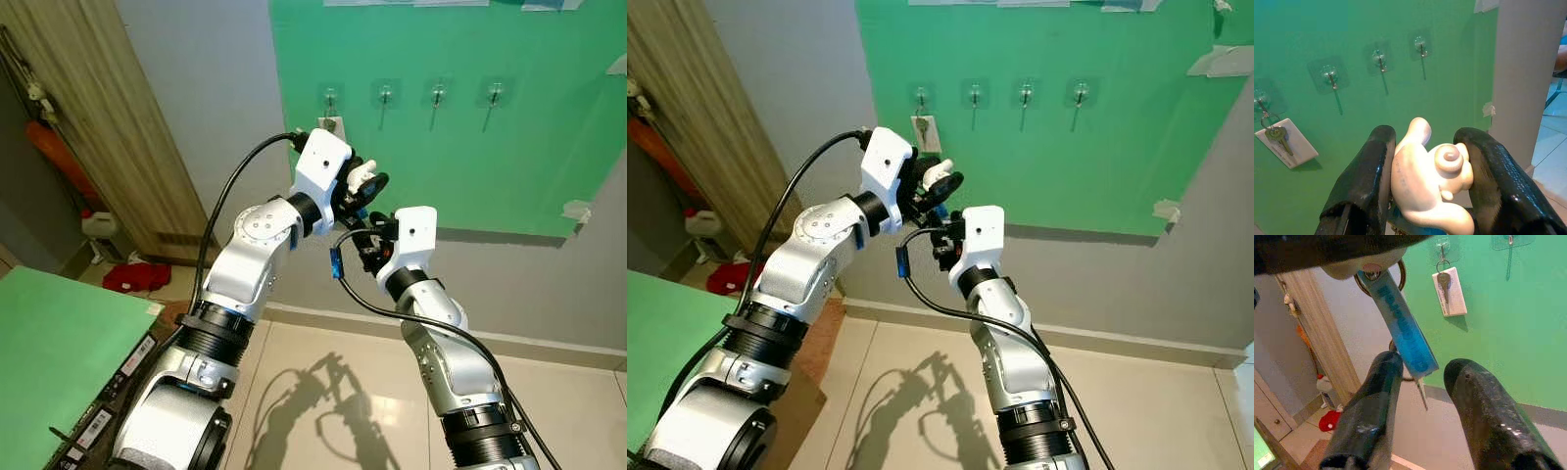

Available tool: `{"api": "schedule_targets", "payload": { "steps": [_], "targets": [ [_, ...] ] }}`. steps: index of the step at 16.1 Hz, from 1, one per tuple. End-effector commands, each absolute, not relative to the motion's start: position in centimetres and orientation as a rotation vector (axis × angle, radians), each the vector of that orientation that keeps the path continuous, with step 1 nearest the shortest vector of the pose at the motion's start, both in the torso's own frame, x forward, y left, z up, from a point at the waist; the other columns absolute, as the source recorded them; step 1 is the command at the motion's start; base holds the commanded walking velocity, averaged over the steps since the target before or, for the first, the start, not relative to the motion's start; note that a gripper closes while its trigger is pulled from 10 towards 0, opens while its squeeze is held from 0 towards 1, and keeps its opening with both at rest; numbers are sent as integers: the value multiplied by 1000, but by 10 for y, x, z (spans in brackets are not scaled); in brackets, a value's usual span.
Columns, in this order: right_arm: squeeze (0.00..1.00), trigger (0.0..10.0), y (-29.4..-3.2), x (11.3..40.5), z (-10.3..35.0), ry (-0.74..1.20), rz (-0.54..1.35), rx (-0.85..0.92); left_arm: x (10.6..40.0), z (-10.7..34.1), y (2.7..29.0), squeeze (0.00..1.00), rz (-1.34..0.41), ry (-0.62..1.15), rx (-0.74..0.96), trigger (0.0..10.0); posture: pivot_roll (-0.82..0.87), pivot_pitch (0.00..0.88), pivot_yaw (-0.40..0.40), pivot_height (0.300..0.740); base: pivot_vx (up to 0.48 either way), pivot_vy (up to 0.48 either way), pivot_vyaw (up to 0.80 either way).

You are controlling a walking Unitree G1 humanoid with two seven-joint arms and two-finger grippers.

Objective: Hang keys on a hook

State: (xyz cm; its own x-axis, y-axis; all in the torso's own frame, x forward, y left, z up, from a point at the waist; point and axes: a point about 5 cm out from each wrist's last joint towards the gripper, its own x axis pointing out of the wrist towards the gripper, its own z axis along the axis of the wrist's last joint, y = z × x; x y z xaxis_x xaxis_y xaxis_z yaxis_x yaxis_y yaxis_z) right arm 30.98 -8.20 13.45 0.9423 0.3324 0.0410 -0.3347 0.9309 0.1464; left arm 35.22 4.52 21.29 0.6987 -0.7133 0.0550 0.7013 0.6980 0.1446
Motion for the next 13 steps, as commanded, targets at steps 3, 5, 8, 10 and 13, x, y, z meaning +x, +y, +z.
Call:
{"api": "schedule_targets", "payload": {
  "steps": [3,5,8,10,13],
  "targets": [
    [0,0,-78,308,140,-37,367,161,354,218,48,0,-777,-122,135,0,-174,0,147,740,0,0,0],
    [0,0,-79,308,141,-39,366,157,355,216,48,0,-775,-118,138,0,-175,0,146,740,0,0,0],
    [0,0,-79,308,141,-44,367,153,354,216,49,0,-778,-118,139,0,-176,0,145,740,0,0,0],
    [0,0,-78,308,142,-47,368,154,354,216,49,0,-780,-118,144,0,-174,0,146,740,0,0,0],
    [0,0,-78,309,142,-49,368,154,355,216,49,0,-780,-117,147,0,-172,0,144,740,0,0,0]
  ]
}}
